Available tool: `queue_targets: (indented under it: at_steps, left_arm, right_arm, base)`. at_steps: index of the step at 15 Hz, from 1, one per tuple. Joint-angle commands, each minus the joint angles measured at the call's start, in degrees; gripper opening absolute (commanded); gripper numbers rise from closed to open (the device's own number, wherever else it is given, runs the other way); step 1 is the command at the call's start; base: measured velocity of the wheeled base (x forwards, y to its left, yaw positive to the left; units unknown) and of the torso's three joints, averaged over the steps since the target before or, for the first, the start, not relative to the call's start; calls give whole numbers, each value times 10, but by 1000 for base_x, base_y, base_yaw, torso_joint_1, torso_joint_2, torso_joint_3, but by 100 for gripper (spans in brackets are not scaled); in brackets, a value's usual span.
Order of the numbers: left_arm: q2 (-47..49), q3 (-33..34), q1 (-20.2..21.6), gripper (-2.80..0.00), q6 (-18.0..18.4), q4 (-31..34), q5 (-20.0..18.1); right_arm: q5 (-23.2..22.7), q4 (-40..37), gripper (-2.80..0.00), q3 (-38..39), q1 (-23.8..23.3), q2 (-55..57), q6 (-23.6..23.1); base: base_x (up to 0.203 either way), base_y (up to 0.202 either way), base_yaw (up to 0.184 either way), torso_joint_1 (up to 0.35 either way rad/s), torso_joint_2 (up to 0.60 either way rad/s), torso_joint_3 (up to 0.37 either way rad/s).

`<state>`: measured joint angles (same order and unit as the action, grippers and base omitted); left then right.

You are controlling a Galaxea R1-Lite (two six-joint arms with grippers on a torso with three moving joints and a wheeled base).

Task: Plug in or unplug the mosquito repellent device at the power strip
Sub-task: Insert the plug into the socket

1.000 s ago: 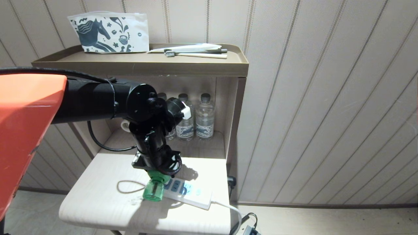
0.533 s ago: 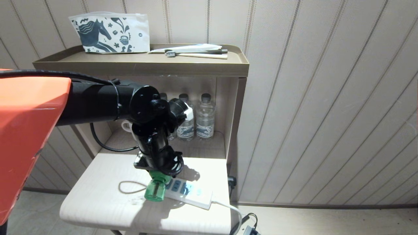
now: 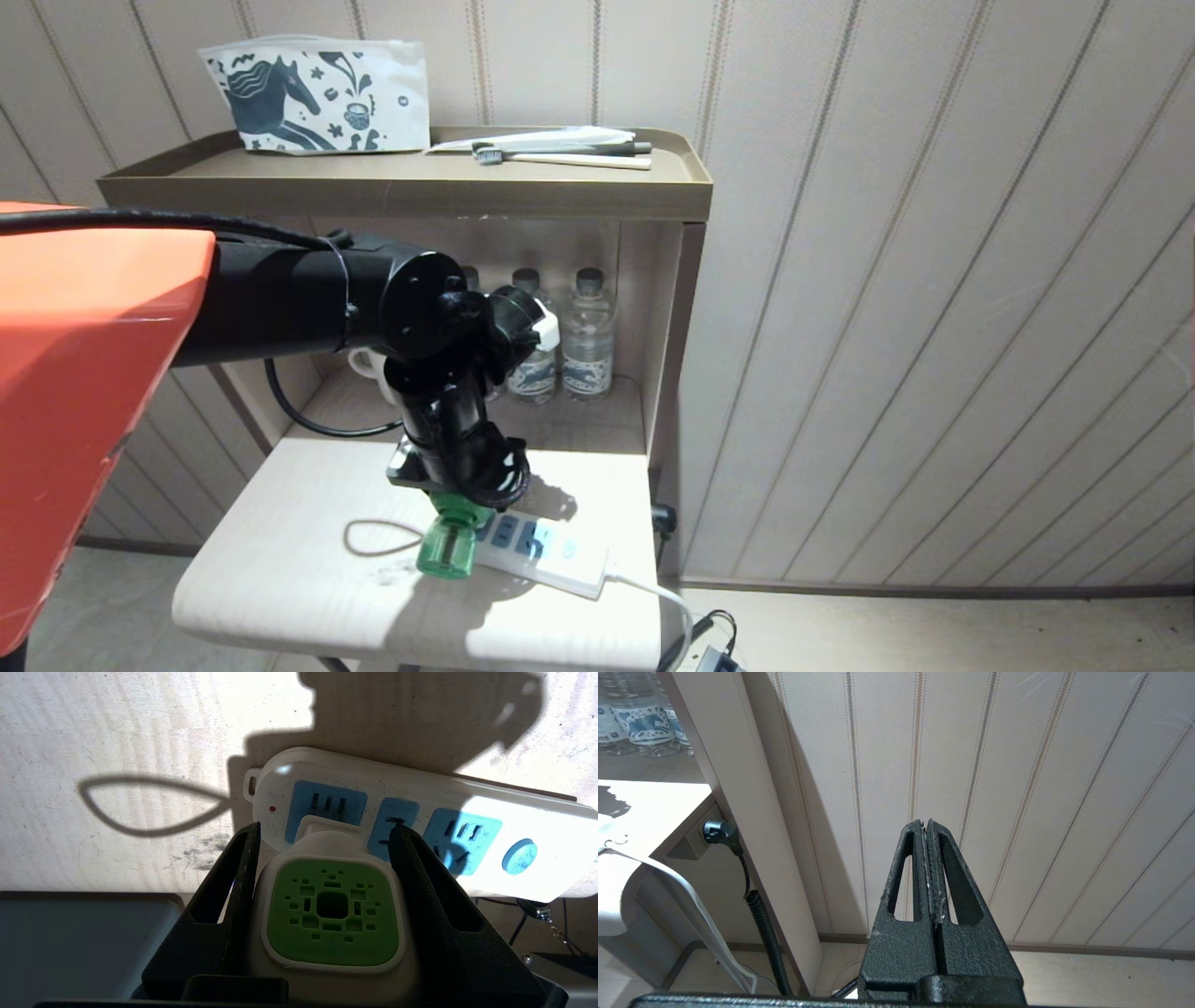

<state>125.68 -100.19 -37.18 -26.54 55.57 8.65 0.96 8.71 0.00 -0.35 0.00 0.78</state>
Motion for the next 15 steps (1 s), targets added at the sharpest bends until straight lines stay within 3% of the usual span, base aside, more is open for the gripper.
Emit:
queue_targets:
  at_steps: [1, 15]
  left_arm:
    - [14, 0, 0, -280, -2, 1, 0]
    - [30, -10, 20, -280, -2, 0, -3]
  right_arm:
    - [0, 1, -280, 0, 0, 0, 0]
    - [0, 1, -280, 0, 0, 0, 0]
  base:
    - [0, 0, 0, 0, 0, 0]
    - [0, 0, 0, 0, 0, 0]
